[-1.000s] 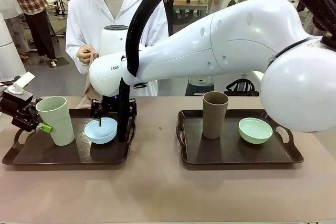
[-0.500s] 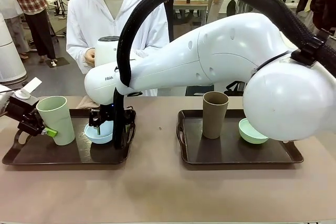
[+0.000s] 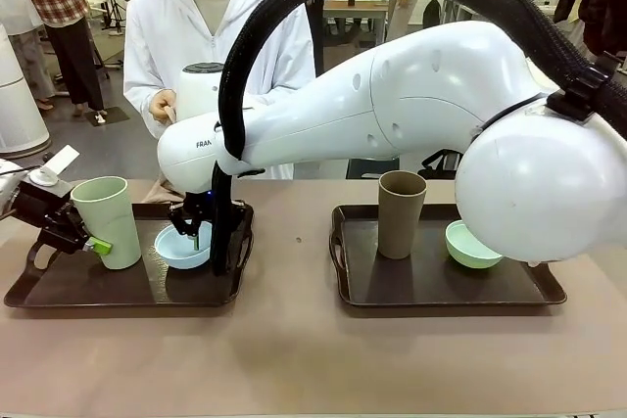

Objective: Set up a tray with a mat and arrange the tableware.
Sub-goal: Pick up the Picnic Bowl and Reusable plastic cup from the Handle tray in front of the human's position and hold them in the air.

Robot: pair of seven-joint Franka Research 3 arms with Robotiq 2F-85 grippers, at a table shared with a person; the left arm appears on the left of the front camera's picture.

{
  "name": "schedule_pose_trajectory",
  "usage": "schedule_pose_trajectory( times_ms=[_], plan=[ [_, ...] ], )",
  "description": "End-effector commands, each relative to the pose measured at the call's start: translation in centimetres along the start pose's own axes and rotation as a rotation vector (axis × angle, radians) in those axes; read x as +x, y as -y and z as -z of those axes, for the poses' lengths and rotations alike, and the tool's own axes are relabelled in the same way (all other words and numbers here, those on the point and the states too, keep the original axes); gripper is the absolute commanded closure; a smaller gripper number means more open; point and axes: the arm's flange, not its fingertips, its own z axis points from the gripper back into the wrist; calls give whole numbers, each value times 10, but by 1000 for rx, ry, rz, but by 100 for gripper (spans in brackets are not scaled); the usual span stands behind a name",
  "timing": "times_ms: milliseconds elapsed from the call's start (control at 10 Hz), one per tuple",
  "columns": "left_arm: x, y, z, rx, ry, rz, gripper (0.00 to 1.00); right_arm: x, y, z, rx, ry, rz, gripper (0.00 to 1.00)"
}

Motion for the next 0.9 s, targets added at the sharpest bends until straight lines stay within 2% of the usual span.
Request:
schedule_pose_trajectory(
  times_ms=[0,100,200,300,400,500,600,800],
  plan=[
    [-1,0,1,18,12,15,100,2,-2,-2,-31,43,22,100],
    [0,0,1,18,13,10,100,1,-1,-1,-32,48,25,100],
    [1,0,0,17,13,8,75,2,-1,-1,-29,51,27,100],
    [1,0,-1,17,12,8,75,2,0,-2,-27,56,28,100],
    [2,1,-3,17,10,7,100,2,1,-5,-25,63,29,100],
    [6,3,-8,22,-6,-9,75,1,4,-14,-35,57,48,100],
    [17,8,-24,15,-10,-72,100,-8,7,-40,-24,47,55,100],
    [60,38,-76,29,44,-53,100,-40,11,-119,-42,95,65,100]
  ],
)
